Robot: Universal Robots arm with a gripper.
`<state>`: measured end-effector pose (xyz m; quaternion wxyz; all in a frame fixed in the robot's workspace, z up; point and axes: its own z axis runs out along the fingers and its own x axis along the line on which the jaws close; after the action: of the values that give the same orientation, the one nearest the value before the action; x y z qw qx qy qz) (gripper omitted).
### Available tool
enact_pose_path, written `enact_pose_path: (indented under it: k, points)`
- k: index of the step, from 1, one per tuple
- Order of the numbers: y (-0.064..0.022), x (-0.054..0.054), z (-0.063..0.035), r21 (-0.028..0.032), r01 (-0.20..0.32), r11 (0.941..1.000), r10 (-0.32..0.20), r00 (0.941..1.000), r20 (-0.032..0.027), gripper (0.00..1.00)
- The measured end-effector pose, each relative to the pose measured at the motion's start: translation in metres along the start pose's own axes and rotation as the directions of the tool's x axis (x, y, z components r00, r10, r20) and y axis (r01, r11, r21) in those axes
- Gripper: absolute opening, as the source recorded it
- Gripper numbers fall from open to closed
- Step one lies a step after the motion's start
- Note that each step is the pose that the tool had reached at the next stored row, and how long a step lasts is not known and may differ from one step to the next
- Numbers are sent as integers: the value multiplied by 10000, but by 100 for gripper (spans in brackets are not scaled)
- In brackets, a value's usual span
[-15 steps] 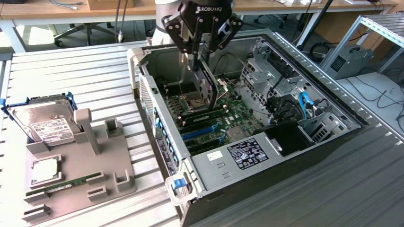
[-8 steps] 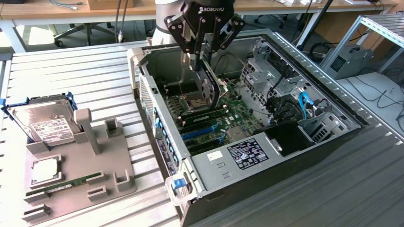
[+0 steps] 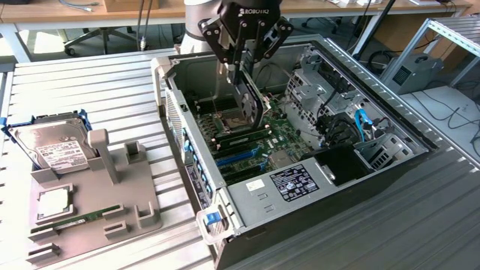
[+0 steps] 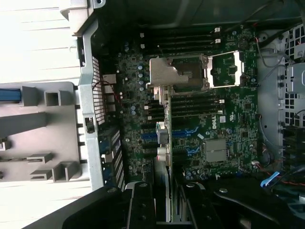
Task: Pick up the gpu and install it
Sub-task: 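Pick up the gpu and move the gpu toward the slot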
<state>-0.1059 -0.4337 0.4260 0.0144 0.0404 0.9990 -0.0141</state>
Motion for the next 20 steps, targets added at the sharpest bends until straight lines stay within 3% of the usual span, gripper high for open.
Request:
enact_pose_path:
  k: [20]
  points:
    - [9,-106,19,1,0,10000,0,10000,0,27]
